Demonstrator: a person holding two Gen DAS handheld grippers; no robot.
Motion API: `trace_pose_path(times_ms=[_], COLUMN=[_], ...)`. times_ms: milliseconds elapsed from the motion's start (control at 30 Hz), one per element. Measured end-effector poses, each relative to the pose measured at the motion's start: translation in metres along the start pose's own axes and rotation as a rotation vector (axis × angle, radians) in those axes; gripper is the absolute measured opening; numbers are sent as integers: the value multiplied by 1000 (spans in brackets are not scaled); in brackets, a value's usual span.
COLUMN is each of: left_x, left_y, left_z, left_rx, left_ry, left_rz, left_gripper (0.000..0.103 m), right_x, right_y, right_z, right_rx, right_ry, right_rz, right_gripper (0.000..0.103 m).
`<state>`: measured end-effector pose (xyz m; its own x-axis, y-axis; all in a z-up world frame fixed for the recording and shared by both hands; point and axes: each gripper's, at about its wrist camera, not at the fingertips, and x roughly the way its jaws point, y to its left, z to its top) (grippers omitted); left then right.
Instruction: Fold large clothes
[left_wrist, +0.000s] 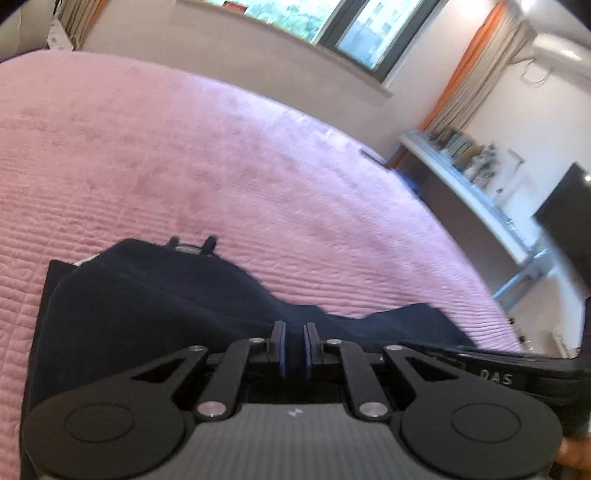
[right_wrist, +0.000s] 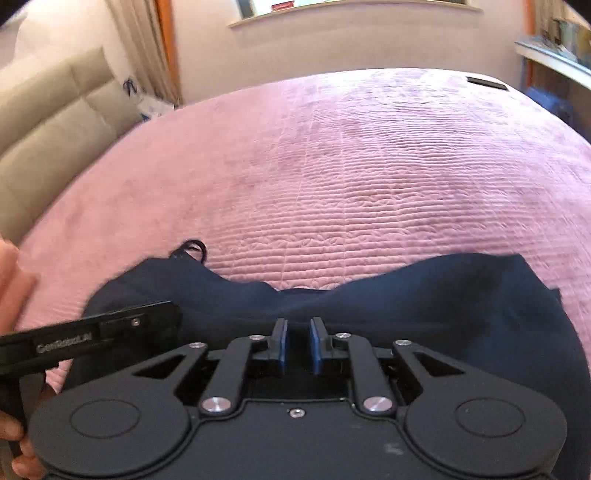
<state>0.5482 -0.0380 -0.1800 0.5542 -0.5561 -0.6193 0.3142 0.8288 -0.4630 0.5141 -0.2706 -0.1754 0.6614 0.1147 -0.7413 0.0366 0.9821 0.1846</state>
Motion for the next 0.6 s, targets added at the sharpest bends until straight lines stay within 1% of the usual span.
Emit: trace_pose_path(times_ms=[33,67,100,133,167,200,233,300,367,400,433,467,533,600], left_x=[11,17,20,19,13,4,-5,-23,-42,-51,-65,-77,-103,-126], left_y=[8,18,34,48,59,68,76,91,98,101,101,102,99,99], left_z=[-2,-4,-6,-6,-6,-6,-7,-10,-14,-15,-18,-19,-27,-38], left_rx=[-1,-16,-68,-117,-144,-150,-150,-168,-172,-178,-189,-194,-193,-204], left_ry=[8,9,11,5,-11,-27,-37,-36,-34,-31,-32,-35,-43,-49], left_rz=[20,41,55,52,75,116,140,157,209,219,217,220,270,290], left_gripper=[9,5,3,3,3,3,3,3,4,4,5,16,29,30], right_x=[14,23,26,23,15,8,4,0,-8,-16,-25,-35,-52,-59], right_y=[-3,-9,-18,-24,-30,-33,-35,-44,-46,-39,-30,-19,8,34], right_z=[0,-2,-3,-5,-7,-9,-11,-16,-18,-18,-19,-21,-32,-48], right_rx=[-20,-31,-25,-11,-4,-8,-12,14,57,50,38,35,13,-45], right_ry=[17,29,27,21,16,9,6,19,40,39,35,27,27,27], right_rz=[-23,-47,-36,-25,-41,-68,-93,-158,-185,-213,-206,-179,-103,-79], right_gripper=[3,0,0,0,0,0,0,0,0,8,13,13,13,13])
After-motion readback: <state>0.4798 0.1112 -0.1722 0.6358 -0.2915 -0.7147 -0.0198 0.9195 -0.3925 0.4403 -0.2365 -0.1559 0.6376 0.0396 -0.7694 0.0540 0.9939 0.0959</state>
